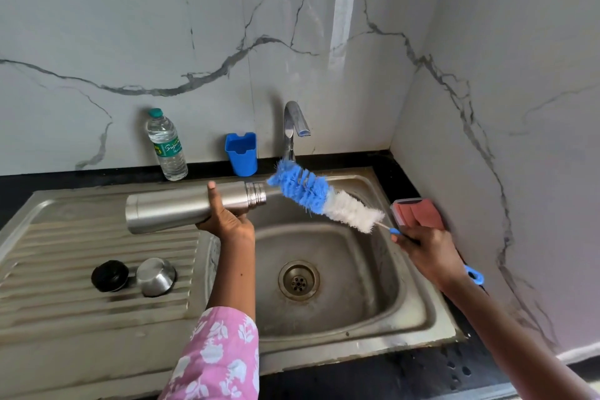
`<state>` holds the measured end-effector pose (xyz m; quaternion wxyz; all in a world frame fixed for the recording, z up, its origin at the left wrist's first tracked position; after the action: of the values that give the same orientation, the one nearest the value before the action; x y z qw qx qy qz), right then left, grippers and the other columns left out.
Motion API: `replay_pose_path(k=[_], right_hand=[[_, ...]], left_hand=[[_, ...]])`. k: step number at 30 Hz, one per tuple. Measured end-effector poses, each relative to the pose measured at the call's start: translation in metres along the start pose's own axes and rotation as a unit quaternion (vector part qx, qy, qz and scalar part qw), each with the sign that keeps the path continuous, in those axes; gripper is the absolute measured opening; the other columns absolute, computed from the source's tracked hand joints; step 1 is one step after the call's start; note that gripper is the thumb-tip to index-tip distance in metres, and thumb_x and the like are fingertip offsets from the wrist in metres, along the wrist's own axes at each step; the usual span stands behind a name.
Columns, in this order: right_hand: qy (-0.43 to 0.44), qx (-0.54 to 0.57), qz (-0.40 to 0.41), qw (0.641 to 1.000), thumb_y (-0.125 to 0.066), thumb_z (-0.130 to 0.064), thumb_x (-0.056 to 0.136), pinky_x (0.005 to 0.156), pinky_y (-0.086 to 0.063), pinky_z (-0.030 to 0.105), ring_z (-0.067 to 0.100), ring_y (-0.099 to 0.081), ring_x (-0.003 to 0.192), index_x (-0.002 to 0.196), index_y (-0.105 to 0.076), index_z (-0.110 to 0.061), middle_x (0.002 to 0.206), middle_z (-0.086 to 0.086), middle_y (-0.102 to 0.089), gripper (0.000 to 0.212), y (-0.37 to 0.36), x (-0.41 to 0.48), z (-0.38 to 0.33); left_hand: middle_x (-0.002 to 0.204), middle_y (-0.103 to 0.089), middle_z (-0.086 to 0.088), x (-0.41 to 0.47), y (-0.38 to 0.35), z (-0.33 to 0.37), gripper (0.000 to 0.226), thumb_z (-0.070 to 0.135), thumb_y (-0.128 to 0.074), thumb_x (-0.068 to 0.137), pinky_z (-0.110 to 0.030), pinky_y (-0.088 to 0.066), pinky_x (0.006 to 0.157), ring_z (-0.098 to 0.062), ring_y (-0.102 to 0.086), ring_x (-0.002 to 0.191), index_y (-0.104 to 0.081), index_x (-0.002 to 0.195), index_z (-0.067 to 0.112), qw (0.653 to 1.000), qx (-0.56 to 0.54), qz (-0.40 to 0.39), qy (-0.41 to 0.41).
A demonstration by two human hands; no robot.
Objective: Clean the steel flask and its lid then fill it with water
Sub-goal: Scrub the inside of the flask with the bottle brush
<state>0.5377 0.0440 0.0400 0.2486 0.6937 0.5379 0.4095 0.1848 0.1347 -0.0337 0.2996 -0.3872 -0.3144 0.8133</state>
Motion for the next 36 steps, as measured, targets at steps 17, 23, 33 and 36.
replay_pose_path(k=[17, 23, 33, 36], right_hand=[[0.137, -0.172, 0.161, 0.962, -0.042, -0.027, 0.091, 0.027, -0.028, 0.023, 0.027, -0.048, 0.031, 0.076, -0.069, -0.005, 0.050, 0.005, -0.051, 0.038, -0.031, -0.045, -0.036], [0.141, -0.210, 0.154, 0.955, -0.055, -0.007, 0.081, 0.026, -0.029, 0.025, 0.028, -0.047, 0.032, 0.077, -0.067, -0.003, 0.051, 0.005, -0.049, 0.013, -0.029, -0.049, -0.033], [0.172, -0.251, 0.154, 0.940, -0.059, 0.000, 0.068, 0.027, -0.030, 0.024, 0.027, -0.048, 0.031, 0.083, -0.071, 0.002, 0.053, 0.007, -0.052, 0.019, -0.037, -0.052, -0.035], [0.163, -0.245, 0.157, 0.943, -0.064, 0.002, 0.064, 0.027, -0.030, 0.023, 0.028, -0.049, 0.031, 0.083, -0.071, 0.002, 0.053, 0.007, -0.053, 0.020, -0.035, -0.047, -0.036]], left_hand=[[0.120, -0.064, -0.009, -0.014, -0.013, -0.033, 0.055, 0.003, -0.078, 0.071, -0.062, -0.049, 0.086, -0.029, -0.065, 0.104, -0.044, 0.112, 0.020, 0.997, -0.054, -0.008, 0.055], [0.122, -0.063, -0.008, -0.014, -0.013, -0.035, 0.066, 0.006, -0.078, 0.071, -0.054, -0.053, 0.085, -0.026, -0.064, 0.105, -0.044, 0.126, 0.016, 0.997, -0.045, -0.016, 0.058], [0.121, -0.064, -0.008, -0.017, -0.018, -0.032, 0.059, 0.006, -0.077, 0.073, -0.051, -0.054, 0.082, -0.024, -0.065, 0.098, -0.047, 0.122, 0.017, 0.997, -0.051, -0.009, 0.057], [0.120, -0.064, -0.007, -0.022, -0.019, -0.034, 0.054, 0.006, -0.077, 0.072, -0.051, -0.053, 0.084, -0.024, -0.065, 0.101, -0.048, 0.116, 0.019, 0.998, -0.030, -0.020, 0.059]])
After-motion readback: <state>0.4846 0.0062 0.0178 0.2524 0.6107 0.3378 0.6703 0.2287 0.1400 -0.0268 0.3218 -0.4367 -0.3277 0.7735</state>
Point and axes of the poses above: each hand's wrist, its own x-axis towards the middle knuckle, its own y-axis out of the back of the hand, z = x × y, the point moved 8 cm from there along x, towards the middle knuckle
